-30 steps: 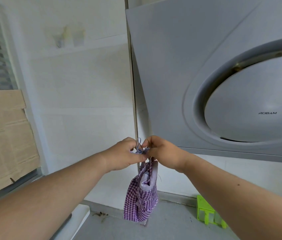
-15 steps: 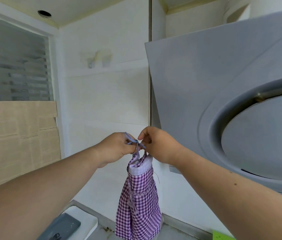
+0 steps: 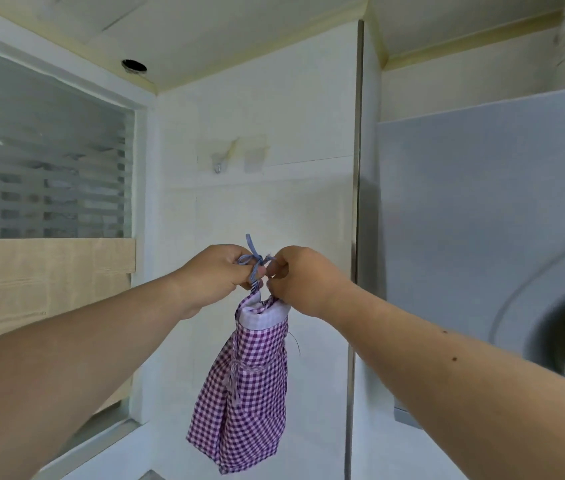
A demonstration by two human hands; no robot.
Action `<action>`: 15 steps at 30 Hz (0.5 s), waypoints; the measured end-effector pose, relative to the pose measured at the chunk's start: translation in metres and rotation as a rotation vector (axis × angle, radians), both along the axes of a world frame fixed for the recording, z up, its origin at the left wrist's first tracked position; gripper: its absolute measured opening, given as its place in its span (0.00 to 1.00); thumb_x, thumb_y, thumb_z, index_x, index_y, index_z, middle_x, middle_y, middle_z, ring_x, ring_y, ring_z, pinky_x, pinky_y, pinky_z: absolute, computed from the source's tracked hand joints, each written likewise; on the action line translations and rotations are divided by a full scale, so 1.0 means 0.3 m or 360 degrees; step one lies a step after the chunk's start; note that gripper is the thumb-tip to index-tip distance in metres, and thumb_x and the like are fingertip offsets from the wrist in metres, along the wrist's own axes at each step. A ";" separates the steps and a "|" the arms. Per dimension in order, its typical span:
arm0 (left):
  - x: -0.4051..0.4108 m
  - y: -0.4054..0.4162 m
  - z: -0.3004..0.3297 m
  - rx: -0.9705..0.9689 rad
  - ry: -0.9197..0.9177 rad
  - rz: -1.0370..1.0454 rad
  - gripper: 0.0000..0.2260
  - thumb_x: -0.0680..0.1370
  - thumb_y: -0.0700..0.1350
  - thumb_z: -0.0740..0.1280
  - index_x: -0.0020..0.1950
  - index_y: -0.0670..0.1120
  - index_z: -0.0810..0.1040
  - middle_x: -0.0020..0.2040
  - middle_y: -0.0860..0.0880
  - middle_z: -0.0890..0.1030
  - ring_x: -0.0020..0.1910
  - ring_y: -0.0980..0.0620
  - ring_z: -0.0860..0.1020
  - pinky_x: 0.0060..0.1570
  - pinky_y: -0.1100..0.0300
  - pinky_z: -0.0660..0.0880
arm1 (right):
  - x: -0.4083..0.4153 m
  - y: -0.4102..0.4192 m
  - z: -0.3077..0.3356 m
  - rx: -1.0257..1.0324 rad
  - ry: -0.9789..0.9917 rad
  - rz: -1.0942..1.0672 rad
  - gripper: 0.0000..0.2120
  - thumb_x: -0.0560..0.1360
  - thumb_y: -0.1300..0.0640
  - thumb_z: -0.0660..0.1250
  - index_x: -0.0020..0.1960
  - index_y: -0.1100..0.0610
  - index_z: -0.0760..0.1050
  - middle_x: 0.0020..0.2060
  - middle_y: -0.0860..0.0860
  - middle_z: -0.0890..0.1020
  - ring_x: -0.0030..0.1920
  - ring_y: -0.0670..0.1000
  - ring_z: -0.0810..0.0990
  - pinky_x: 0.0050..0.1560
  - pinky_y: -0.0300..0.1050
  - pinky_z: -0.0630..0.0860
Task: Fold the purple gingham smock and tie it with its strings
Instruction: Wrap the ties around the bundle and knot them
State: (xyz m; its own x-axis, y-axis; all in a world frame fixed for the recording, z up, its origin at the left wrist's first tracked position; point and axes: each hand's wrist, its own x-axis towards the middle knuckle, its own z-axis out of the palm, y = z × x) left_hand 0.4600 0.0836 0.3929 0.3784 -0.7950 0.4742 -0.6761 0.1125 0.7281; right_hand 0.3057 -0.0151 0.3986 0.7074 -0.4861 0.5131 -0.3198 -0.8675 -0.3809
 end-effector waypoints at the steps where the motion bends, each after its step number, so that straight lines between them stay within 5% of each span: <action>1: 0.032 -0.008 0.026 -0.0013 -0.0005 -0.0002 0.06 0.81 0.45 0.72 0.53 0.45 0.86 0.47 0.51 0.87 0.41 0.60 0.82 0.46 0.62 0.75 | 0.031 -0.010 0.018 0.0008 -0.0009 0.0002 0.06 0.78 0.59 0.67 0.47 0.49 0.77 0.44 0.50 0.83 0.42 0.52 0.80 0.37 0.42 0.74; 8: 0.299 -0.103 0.231 -0.0224 -0.0022 0.0067 0.08 0.81 0.48 0.73 0.52 0.44 0.85 0.46 0.47 0.86 0.45 0.51 0.83 0.54 0.51 0.78 | 0.327 -0.120 0.215 -0.0070 -0.0293 0.0034 0.03 0.80 0.57 0.66 0.50 0.50 0.77 0.48 0.49 0.83 0.42 0.51 0.79 0.40 0.43 0.74; 15: 0.566 -0.220 0.391 -0.0509 0.0061 0.0160 0.08 0.80 0.48 0.73 0.53 0.44 0.86 0.48 0.46 0.86 0.46 0.49 0.81 0.50 0.53 0.76 | 0.597 -0.222 0.432 -0.0331 -0.0392 0.0003 0.03 0.79 0.55 0.71 0.52 0.51 0.82 0.52 0.49 0.84 0.50 0.50 0.82 0.48 0.43 0.78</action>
